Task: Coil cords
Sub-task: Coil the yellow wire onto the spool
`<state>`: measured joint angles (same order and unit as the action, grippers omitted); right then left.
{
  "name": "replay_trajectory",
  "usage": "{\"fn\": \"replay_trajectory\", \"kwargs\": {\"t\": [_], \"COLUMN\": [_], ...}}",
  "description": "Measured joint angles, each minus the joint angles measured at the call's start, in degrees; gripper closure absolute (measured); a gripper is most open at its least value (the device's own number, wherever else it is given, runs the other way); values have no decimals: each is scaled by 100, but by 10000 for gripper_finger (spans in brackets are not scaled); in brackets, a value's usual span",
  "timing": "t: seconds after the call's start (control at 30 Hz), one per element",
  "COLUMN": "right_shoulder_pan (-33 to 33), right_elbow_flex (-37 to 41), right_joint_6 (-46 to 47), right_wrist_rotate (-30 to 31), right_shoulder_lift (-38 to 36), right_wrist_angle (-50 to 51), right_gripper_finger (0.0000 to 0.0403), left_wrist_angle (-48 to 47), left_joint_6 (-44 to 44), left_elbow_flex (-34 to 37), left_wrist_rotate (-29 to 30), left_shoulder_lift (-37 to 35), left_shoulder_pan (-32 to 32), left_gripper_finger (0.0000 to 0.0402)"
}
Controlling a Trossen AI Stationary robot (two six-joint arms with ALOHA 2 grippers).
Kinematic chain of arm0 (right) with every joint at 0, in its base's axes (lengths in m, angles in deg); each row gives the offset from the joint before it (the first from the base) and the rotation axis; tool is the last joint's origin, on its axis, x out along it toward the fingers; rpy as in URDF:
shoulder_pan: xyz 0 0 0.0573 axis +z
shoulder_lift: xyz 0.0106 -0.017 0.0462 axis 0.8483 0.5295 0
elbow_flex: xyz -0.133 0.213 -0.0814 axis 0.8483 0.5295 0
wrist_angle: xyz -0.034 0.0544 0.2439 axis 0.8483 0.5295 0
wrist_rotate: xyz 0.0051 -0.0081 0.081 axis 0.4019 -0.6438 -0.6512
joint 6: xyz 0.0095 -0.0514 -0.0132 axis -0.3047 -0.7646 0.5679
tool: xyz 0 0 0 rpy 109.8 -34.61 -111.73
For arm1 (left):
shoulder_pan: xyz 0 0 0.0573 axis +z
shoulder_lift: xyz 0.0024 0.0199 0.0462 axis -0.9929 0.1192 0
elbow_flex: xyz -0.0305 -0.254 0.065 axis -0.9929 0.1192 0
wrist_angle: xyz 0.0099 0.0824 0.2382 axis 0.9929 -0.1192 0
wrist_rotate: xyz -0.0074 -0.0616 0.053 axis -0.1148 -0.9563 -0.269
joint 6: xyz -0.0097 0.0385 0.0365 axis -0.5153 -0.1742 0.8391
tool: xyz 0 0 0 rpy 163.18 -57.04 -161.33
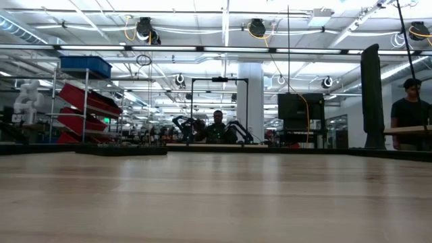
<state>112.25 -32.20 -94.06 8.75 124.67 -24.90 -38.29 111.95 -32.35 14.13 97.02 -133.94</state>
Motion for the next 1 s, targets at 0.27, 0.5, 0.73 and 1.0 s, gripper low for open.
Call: {"fn": "replay_trajectory", "kwargs": {"t": [0.27,0.5,0.73,1.0], "right_shoulder_pan": [47,57,67,65], "right_elbow_flex": [0,0,-1,-2], "right_joint_6": [152,553,1129,1189], "right_wrist_rotate": [324,332,338,341], "right_shoulder_lift": [-7,-239,-712,-929], "right_wrist_angle": [177,172,350,295], "right_gripper_finger": [403,403,402,402], "left_wrist_angle": [21,192,424,565], "left_joint_6": [2,121,338,91], "left_elbow_flex": [-1,-1,-1,-1], "left_wrist_rotate": [241,514,974,823], "left_shoulder_lift": [0,0,0,0], "left_shoulder_pan": [3,-91,-138,-136], "left_gripper_finger": [313,291,274,273]}}
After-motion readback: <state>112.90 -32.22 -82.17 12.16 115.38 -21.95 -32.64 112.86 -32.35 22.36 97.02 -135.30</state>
